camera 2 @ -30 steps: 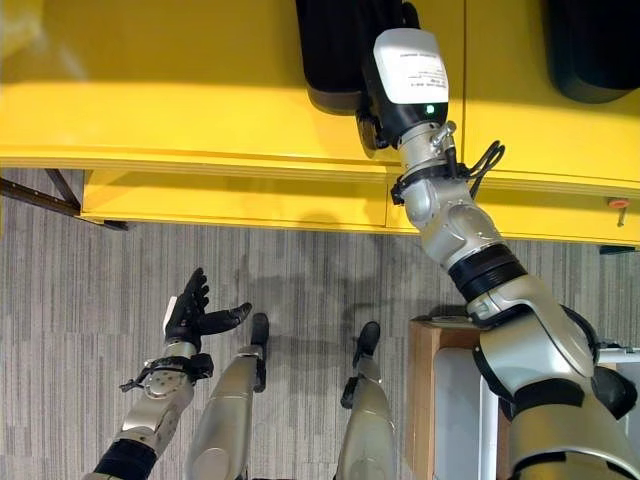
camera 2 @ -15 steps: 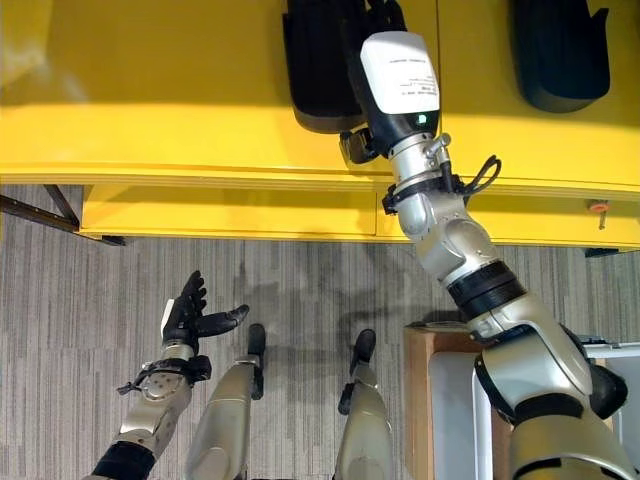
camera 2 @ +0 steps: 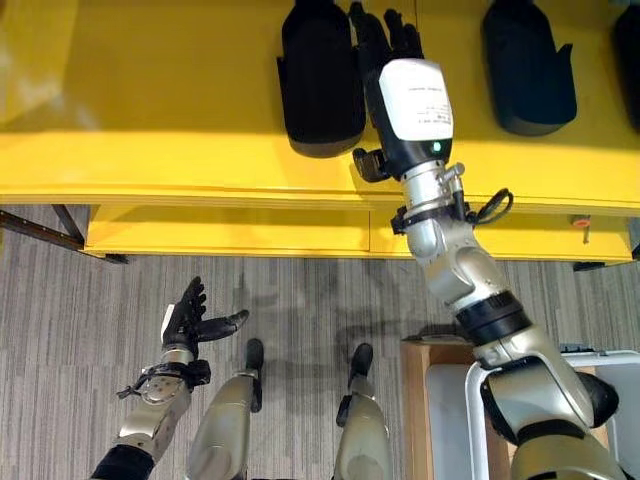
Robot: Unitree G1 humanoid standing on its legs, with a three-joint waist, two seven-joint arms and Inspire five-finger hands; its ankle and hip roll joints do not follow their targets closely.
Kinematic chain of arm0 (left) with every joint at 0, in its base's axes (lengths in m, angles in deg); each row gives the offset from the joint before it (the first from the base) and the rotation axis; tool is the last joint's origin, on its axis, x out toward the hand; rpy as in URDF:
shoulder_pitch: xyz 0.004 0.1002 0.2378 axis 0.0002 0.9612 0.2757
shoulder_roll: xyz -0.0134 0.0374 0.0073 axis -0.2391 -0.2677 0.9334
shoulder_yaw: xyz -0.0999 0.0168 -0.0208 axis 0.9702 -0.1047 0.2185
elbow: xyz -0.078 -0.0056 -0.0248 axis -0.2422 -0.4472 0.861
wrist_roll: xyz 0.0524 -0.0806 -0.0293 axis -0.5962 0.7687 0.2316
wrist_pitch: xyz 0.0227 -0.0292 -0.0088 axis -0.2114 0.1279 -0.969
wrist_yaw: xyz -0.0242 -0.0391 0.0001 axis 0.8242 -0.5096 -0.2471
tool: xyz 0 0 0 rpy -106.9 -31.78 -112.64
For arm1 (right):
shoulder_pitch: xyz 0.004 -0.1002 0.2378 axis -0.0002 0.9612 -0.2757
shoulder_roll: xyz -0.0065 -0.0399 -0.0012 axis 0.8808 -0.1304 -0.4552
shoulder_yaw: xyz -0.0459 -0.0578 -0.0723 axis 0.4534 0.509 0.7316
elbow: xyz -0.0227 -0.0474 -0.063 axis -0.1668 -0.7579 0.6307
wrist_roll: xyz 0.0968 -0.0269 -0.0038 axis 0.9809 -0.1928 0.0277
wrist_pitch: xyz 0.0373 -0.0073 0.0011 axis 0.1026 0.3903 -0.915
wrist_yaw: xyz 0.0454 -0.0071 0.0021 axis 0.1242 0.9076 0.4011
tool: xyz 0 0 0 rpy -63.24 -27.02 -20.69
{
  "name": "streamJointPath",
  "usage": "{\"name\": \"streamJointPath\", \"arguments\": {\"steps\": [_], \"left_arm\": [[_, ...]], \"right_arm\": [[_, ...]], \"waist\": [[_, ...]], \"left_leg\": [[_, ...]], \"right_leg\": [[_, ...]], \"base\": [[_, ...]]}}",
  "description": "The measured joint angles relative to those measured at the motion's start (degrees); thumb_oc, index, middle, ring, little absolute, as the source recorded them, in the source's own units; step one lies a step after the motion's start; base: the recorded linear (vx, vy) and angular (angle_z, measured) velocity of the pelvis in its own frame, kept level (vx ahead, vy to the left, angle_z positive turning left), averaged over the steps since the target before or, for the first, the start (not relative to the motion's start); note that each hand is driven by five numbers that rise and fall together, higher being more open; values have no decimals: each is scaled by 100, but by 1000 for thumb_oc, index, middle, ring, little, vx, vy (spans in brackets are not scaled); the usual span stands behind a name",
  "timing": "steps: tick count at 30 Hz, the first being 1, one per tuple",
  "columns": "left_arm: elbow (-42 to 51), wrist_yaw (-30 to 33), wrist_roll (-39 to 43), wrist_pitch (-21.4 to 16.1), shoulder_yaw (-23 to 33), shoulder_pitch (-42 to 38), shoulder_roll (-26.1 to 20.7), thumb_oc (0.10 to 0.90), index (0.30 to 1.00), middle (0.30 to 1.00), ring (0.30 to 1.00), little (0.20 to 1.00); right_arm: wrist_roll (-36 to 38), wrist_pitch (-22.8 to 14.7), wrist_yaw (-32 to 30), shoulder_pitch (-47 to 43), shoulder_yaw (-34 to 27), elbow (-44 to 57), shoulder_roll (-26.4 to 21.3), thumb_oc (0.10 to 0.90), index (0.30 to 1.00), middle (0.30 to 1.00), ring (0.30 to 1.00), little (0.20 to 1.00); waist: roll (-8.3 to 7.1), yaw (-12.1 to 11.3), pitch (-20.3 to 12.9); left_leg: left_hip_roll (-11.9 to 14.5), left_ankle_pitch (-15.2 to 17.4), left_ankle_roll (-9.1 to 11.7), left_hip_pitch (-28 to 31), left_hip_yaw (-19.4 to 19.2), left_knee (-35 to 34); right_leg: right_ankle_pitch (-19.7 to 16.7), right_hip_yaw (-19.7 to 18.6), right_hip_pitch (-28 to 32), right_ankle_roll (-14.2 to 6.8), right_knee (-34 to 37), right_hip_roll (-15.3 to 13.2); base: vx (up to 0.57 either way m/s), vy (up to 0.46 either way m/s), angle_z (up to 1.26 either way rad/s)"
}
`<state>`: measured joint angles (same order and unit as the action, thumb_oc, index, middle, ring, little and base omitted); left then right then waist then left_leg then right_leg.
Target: Move parts from the plastic box to the shelf.
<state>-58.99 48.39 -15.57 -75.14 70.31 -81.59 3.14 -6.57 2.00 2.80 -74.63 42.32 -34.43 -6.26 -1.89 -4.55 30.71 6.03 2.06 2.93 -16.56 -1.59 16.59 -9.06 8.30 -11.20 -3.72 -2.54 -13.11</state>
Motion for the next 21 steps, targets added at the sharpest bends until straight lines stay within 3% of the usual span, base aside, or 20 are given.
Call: {"name": "streamJointPath", "arguments": {"steps": [3,5,13,21], "left_arm": [[-31,-12,-11,16,-14,13,20,900,1000,1000,1000,1000],[-39,-12,-20,17,-4,39,19,900,1000,1000,1000,1000],[-66,-104,-77,96,40,-7,31,900,1000,1000,1000,1000],[-100,-132,-76,99,50,-11,56,900,1000,1000,1000,1000]], "right_arm": [[5,-60,33,420,-292,366,145,900,1000,1000,1000,1000],[23,-104,71,782,-473,577,512,900,1000,1000,1000,1000],[789,-254,644,1425,-311,456,1518,900,1000,1000,1000,1000],[886,-284,992,1473,123,-369,1496,900,1000,1000,1000,1000]], "waist": [[-5,21,-1],[-11,46,-3],[-43,138,-5],[-45,129,-7]], "left_leg": [[16,-23,38,175,-12,-118],[58,-39,65,321,-32,-241],[235,-214,281,632,-100,-636],[304,-312,312,808,-86,-907]], "right_leg": [[-1,3,146,-2,76,23],[-2,9,265,-2,143,62],[-56,1,384,-81,264,237],[-34,27,460,-62,282,320]], "base": [[0,0,0],[11,-8,-5],[-1,-13,-7],[0,-5,0]]}}
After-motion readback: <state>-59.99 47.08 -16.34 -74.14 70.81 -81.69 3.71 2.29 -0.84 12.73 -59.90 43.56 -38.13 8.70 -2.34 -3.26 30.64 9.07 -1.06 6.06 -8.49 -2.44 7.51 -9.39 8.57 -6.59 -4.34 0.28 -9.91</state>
